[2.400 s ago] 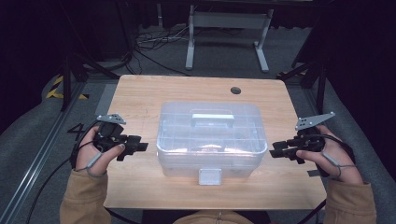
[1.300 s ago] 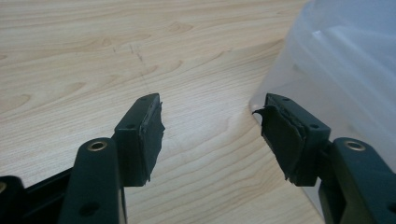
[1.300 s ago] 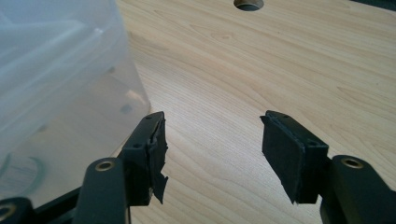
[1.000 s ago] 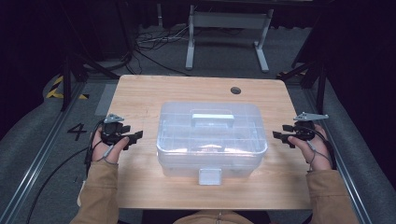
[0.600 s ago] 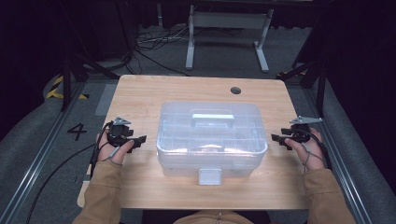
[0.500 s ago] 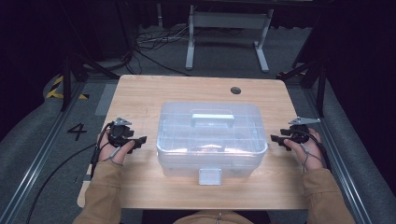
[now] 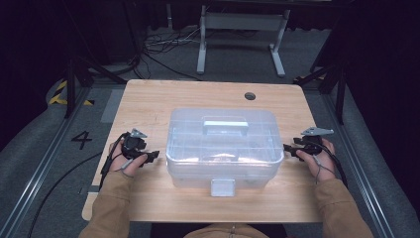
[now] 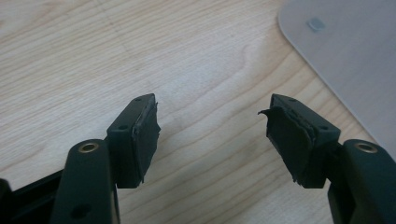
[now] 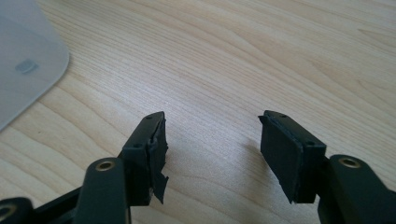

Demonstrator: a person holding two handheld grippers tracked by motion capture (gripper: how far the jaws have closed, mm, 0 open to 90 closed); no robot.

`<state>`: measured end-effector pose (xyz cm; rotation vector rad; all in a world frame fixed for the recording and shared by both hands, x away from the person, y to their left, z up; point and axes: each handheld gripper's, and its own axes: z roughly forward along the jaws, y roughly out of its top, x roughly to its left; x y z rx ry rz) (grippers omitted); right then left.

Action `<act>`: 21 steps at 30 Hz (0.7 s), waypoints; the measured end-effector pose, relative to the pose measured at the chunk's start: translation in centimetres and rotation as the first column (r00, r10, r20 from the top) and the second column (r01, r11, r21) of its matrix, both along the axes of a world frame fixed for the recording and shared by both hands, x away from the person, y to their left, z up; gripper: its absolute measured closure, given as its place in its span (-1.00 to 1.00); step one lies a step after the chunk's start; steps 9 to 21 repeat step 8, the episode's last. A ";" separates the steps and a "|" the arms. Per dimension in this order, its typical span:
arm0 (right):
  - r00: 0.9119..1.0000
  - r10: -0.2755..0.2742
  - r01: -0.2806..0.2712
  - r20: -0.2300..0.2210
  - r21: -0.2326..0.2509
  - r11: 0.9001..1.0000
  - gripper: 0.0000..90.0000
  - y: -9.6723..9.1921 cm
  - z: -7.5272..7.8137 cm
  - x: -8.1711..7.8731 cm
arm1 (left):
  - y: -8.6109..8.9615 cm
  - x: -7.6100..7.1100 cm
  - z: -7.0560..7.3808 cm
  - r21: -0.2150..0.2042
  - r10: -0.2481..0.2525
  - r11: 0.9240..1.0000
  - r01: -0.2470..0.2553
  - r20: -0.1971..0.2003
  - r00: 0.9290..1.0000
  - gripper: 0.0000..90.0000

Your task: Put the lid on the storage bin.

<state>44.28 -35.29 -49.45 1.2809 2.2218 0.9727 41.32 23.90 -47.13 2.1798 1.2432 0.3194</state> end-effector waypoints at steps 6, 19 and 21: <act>1.000 0.002 -0.002 0.003 0.013 1.000 -0.09 0.1 -0.1 0.0 | 0.1 0.0 -0.1 0.001 -0.013 1.000 0.013 -0.011 1.000 -0.27; 1.000 0.000 0.000 0.009 0.025 1.000 -0.09 0.1 0.0 0.0 | 0.1 0.0 -0.1 -0.002 -0.011 1.000 0.011 -0.008 1.000 -0.27; 1.000 0.000 0.000 0.009 0.025 1.000 -0.09 0.1 0.0 0.0 | 0.1 0.0 -0.1 -0.002 -0.011 1.000 0.011 -0.008 1.000 -0.27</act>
